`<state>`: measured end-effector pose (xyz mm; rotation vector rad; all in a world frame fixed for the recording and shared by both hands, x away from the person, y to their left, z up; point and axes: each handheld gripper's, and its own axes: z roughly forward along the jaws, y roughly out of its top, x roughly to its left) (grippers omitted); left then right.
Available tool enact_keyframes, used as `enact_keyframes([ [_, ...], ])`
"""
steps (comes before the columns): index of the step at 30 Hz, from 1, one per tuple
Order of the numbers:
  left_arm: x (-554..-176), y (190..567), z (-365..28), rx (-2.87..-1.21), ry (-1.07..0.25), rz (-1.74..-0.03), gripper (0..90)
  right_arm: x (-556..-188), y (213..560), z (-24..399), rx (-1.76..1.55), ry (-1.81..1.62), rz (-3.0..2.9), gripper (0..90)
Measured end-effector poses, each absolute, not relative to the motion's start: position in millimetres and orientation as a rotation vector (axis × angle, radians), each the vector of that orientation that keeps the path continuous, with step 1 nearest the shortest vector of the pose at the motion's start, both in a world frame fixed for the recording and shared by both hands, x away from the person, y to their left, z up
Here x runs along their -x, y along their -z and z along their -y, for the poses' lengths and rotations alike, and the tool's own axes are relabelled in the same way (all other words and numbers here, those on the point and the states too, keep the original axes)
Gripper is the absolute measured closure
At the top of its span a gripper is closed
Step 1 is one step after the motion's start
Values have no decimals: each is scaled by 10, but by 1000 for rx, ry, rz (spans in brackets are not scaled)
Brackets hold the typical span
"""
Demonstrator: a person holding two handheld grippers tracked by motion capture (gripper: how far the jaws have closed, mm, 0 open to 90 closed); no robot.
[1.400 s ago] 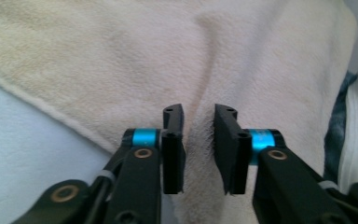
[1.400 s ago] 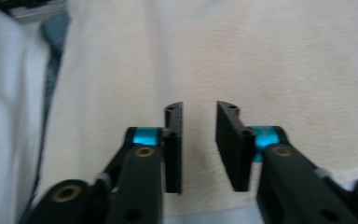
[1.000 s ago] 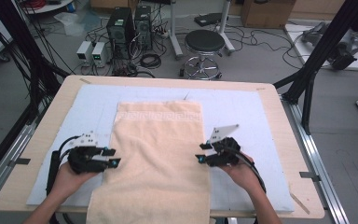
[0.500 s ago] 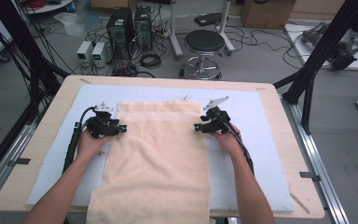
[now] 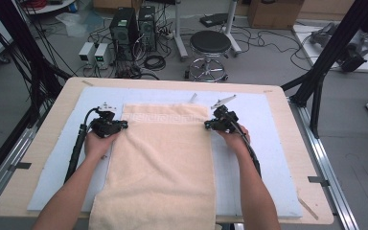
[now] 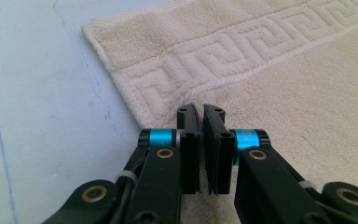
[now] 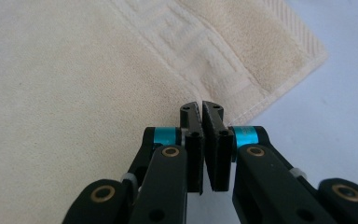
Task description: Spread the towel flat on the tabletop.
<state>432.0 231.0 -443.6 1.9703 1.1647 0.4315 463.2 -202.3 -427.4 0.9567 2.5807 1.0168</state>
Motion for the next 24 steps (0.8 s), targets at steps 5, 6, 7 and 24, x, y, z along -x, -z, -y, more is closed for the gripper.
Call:
enact_keyframes([
  [5, -4442, 4376, -2159, -2003, -415, -1139, 856, -4648, 4218, 2145, -983, -993, -2538, 879],
  [6, -4476, 4370, -2137, -2009, -406, -1146, 856, -4657, 4208, 2172, -998, -978, -2539, 880],
  [7, -4508, 4366, -2117, -2010, -397, -1152, 856, -4663, 4188, 2197, -1000, -972, -2533, 879],
  [24, -4219, 4223, -2273, -2015, -368, -1064, 684, -4413, 4144, 2173, -993, -1090, -2525, 580],
])
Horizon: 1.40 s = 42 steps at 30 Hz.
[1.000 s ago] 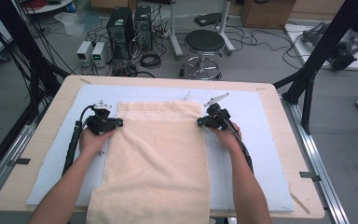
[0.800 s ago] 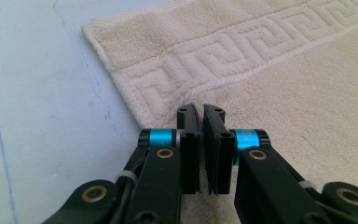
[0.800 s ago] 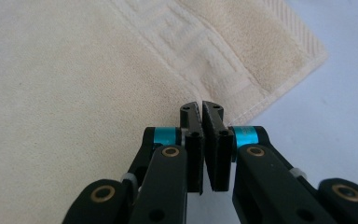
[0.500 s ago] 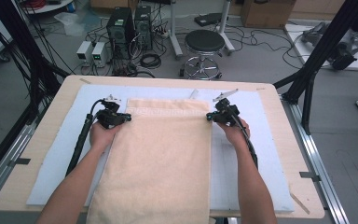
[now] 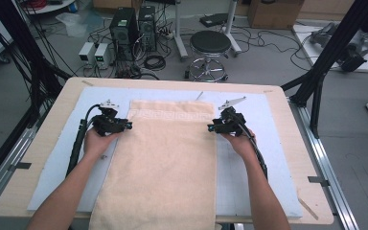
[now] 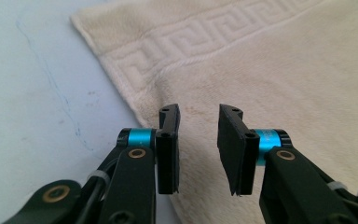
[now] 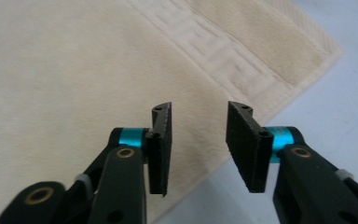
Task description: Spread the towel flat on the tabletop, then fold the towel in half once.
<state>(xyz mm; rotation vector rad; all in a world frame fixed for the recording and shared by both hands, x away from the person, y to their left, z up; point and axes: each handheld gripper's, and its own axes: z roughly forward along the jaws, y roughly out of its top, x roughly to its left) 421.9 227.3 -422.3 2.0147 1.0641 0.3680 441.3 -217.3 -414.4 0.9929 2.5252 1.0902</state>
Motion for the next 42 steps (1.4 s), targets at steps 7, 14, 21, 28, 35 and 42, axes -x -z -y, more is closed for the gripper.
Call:
enact_keyframes([
  [7, -4043, 4182, -2398, -1973, -325, -1028, 583, -4227, 4095, 2112, -964, -1161, -2526, 420],
  [14, -4015, 4177, -2441, -1965, -297, -1008, 513, -4175, 4052, 2063, -946, -1157, -2512, 331],
  [21, -3994, 4158, -2402, -1968, -294, -982, 458, -4157, 4059, 2003, -943, -1162, -2523, 253],
  [28, -3976, 4136, -2402, -1976, -297, -986, 429, -4102, 4026, 1970, -914, -1157, -2527, 242],
  [35, -3996, 4175, -2380, -1995, -287, -989, 416, -4114, 4052, 1959, -904, -1142, -2539, 242],
  [42, -4001, 4170, -2355, -1987, -301, -977, 412, -4114, 4043, 1948, -896, -1144, -2530, 245],
])
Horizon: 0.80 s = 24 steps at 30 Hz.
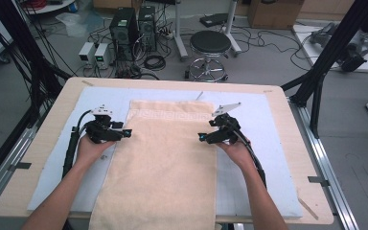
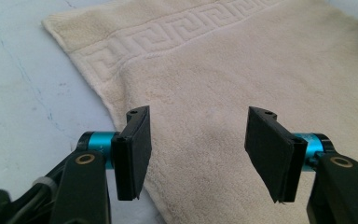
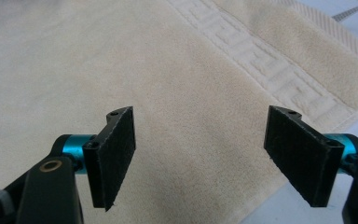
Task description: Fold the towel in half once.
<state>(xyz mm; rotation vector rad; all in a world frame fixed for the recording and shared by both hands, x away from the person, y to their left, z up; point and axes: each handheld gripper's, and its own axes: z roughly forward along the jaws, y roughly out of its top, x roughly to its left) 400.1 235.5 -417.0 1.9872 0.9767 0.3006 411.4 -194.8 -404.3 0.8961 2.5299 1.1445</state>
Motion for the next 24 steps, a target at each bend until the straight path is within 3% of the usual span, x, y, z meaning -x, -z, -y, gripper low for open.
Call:
enact_keyframes([
  [3, -4021, 4134, -2366, -1986, -367, -974, 419, -4147, 3970, 1969, -891, -1138, -2519, 249],
  [10, -4279, 3985, -2341, -1994, -358, -1027, 407, -4386, 3734, 2028, -921, -1105, -2456, 258],
  [24, -4546, 4338, -2263, -2078, -326, -1152, 412, -4718, 4145, 2030, -1120, -942, -2493, 289],
])
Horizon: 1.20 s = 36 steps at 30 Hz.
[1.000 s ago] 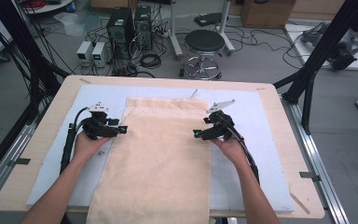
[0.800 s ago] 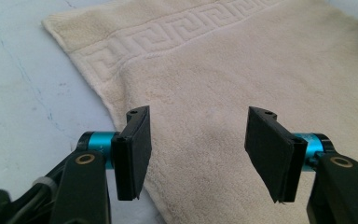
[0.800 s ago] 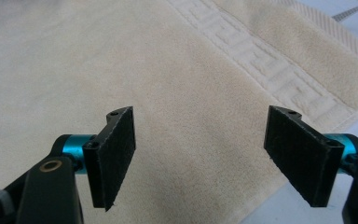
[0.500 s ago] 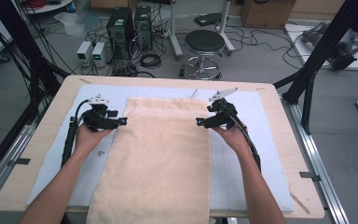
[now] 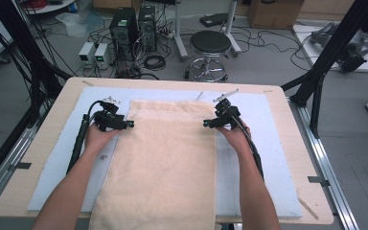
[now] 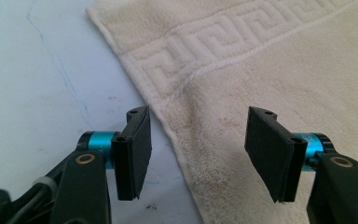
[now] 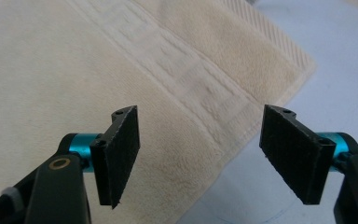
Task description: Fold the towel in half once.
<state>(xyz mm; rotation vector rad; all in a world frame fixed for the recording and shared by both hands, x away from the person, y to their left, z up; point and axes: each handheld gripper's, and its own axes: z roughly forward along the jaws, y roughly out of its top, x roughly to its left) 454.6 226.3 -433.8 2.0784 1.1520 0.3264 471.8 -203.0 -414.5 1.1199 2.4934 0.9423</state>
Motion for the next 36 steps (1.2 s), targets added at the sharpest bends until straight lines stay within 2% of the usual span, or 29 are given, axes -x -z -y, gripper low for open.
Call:
enact_keyframes([
  [2, -4553, 4354, -2259, -2073, -341, -1160, 422, -4744, 4202, 2028, -1149, -917, -2501, 320],
  [8, -4552, 4350, -2249, -2068, -396, -1203, 538, -4751, 4298, 1958, -1152, -867, -2491, 461],
  [10, -4543, 4348, -2207, -2086, -429, -1201, 575, -4741, 4297, 1965, -1171, -893, -2499, 583],
  [17, -4552, 4352, -2229, -2053, -353, -1202, 794, -4728, 4299, 1972, -1198, -969, -2547, 813],
  [19, -4553, 4352, -2231, -2041, -339, -1208, 829, -4732, 4295, 1973, -1185, -984, -2562, 837],
  [23, -4543, 4317, -2288, -2028, -292, -1189, 843, -4707, 4235, 1990, -1162, -1032, -2595, 851],
  [29, -4379, 4005, -2405, -1970, -279, -1080, 844, -4580, 3931, 2079, -1073, -1197, -2590, 854],
  [36, -3854, 3590, -2611, -1892, -279, -919, 843, -4058, 3436, 2208, -872, -1355, -2565, 853],
])
